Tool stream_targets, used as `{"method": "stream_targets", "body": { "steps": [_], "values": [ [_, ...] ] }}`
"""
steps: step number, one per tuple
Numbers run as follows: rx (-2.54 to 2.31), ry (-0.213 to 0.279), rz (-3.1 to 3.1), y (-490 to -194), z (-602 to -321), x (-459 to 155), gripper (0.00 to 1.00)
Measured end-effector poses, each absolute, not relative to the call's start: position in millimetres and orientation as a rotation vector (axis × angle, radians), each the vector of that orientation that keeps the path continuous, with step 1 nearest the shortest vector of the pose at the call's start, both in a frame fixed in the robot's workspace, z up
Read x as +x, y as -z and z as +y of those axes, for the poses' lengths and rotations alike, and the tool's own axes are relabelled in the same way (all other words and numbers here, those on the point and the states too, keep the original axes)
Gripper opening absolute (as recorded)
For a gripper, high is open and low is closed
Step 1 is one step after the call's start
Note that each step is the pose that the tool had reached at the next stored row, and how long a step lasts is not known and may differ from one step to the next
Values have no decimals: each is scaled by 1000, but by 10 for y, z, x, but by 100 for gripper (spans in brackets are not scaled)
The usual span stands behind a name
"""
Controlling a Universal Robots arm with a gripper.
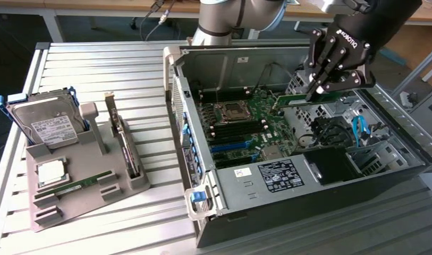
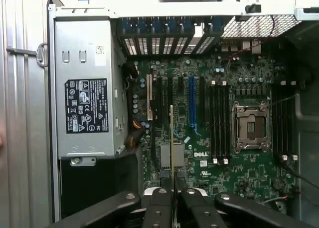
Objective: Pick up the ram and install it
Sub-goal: 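Pick up the ram and move it above insertion slot, then insert the ram into the slot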
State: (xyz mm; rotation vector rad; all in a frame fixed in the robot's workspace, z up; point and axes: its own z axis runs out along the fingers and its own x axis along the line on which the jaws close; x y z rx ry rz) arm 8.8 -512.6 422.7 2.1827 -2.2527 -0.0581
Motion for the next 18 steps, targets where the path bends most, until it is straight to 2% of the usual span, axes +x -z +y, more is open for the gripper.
{"method": "stream_targets", "body": {
  "steps": [18],
  "values": [
    [2183, 58, -2253, -4221, -5115, 237, 13]
  ]
}}
